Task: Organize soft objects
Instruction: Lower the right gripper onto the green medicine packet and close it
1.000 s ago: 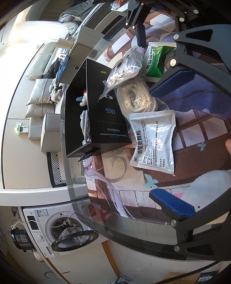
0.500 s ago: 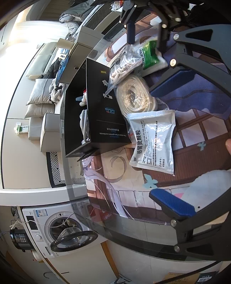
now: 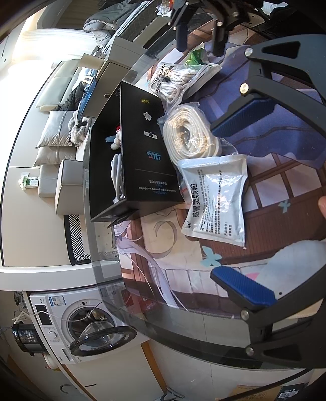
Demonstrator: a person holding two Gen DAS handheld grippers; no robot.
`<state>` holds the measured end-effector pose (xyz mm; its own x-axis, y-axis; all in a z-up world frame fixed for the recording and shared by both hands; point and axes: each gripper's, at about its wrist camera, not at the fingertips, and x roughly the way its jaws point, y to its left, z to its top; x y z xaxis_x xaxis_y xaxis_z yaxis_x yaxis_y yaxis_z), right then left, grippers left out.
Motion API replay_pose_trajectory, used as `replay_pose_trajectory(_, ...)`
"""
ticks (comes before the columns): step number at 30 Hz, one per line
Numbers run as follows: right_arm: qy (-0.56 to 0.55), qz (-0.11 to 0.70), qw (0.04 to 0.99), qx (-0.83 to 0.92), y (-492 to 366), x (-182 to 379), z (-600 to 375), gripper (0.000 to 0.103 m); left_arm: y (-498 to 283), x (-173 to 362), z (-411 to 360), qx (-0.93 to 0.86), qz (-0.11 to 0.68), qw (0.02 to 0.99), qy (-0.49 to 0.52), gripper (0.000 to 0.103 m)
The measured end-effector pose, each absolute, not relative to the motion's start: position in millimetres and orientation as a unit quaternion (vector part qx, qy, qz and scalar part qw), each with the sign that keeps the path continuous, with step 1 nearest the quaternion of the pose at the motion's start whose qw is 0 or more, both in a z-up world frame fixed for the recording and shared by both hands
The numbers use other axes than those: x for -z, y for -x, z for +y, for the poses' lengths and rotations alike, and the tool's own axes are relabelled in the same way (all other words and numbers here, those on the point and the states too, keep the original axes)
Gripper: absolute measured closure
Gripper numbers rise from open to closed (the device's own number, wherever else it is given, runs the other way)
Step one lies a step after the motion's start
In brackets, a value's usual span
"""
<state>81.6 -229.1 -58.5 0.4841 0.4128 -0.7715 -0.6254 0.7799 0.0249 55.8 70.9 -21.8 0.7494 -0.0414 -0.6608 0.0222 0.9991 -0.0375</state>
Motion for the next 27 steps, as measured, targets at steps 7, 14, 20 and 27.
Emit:
replay_pose_trajectory(7, 0.123, 0.405, 0.857, -0.293, -80.5, 64.9, -199.2, 0.004, -56.2, 22.4, 71.5, 0.017, 0.353, 0.935, 0.014, 0.0)
replay_pose_trajectory(14, 0.137, 0.401, 0.861, -0.281, -82.0, 67.4, -179.2, 0.003, -55.8, 23.5, 71.2, 0.018, 0.354, 0.935, 0.014, 0.0)
replay_pose_trajectory(20, 0.143, 0.399, 0.868, -0.261, -87.3, 70.1, -178.4, 0.003, -56.2, 23.3, 71.5, 0.017, 0.354, 0.935, 0.015, 0.0)
replay_pose_trajectory(27, 0.142, 0.374, 0.869, -0.291, -77.8, 65.7, -184.1, 0.037, -56.1, 23.6, 72.3, 0.018, 0.354, 0.935, 0.015, 0.0)
